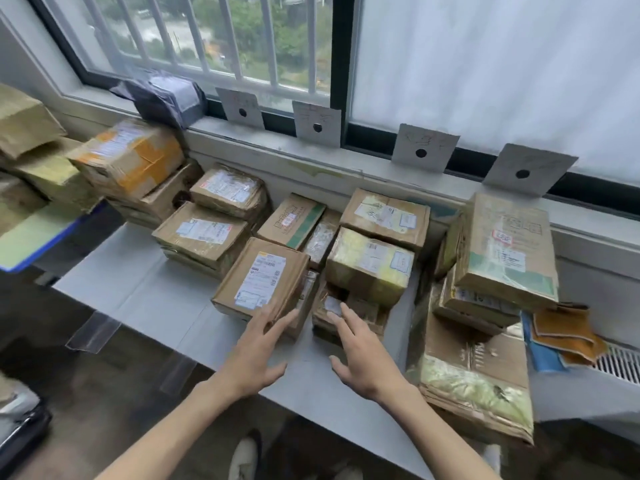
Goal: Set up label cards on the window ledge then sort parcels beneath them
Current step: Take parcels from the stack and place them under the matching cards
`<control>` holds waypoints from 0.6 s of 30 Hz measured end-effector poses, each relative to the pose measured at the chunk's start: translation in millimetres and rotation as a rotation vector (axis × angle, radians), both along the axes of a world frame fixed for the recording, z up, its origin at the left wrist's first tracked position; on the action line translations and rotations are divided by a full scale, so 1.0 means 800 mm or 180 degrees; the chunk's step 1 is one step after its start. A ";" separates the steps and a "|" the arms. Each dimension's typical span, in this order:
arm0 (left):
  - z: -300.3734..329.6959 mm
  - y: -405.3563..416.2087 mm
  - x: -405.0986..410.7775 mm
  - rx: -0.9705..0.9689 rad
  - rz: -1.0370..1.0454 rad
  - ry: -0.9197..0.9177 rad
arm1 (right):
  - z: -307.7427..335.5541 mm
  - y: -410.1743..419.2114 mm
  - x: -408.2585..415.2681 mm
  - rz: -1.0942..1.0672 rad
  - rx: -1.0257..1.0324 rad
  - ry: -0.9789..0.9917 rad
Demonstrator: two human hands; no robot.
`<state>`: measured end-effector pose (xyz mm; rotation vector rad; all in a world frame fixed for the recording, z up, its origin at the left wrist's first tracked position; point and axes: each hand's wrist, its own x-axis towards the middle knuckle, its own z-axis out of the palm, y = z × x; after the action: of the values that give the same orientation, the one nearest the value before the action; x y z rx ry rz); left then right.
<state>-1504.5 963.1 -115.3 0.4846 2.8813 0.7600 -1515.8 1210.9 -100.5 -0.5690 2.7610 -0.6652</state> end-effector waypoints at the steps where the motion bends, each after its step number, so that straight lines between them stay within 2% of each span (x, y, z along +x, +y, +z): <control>1: 0.005 -0.009 0.006 0.0008 0.0092 -0.0055 | 0.004 -0.008 0.001 0.0038 0.0023 -0.0002; 10: 0.049 -0.117 0.058 -0.0160 0.0417 0.0223 | 0.055 -0.130 0.015 0.0214 0.0070 0.0270; 18: 0.073 -0.296 0.190 -0.0246 0.1234 0.0163 | 0.080 -0.327 0.095 0.0765 0.0176 0.0198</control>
<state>-1352.5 726.7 -57.3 -0.0703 3.0780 0.6859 -1439.8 949.3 -36.4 -0.9048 2.6964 -0.5227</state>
